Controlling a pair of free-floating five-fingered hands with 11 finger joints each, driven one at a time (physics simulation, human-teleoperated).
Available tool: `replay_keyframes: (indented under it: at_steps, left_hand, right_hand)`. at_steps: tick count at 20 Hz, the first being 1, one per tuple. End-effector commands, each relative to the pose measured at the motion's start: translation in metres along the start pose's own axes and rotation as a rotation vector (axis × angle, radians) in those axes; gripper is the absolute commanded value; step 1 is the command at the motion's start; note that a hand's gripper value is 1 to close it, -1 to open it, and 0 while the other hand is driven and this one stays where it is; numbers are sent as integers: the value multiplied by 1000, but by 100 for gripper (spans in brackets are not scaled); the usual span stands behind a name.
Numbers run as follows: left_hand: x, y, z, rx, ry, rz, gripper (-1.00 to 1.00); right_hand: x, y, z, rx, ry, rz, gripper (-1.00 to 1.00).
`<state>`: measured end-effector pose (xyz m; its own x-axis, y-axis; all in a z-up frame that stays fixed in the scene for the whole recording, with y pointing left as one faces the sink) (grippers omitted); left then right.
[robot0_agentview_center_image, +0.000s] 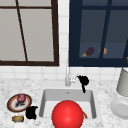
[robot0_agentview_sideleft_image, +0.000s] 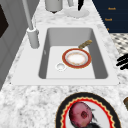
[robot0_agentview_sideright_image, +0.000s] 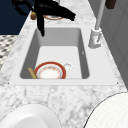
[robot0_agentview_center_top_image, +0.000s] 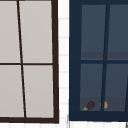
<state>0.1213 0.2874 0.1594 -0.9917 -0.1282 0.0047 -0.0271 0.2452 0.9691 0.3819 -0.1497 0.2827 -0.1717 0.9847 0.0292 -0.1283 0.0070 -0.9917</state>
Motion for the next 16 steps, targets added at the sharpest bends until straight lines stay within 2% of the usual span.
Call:
replay_keyframes:
  at_steps: [1, 7, 10, 16]
  left_hand:
    - [0, 0, 0, 0, 0, 0, 0]
    - [0, 0, 0, 0, 0, 0, 0]
    - [0, 0, 0, 0, 0, 0, 0]
    - [0, 0, 0, 0, 0, 0, 0]
  right_hand:
    - [1, -12, -18, -89, 27, -10, -100]
    - [2, -19, -47, -165, 33, -11, -100]
    - [7, -19, -76, -81, 18, -8, -100]
    - [15, -20, -103, 41, 15, -5, -100]
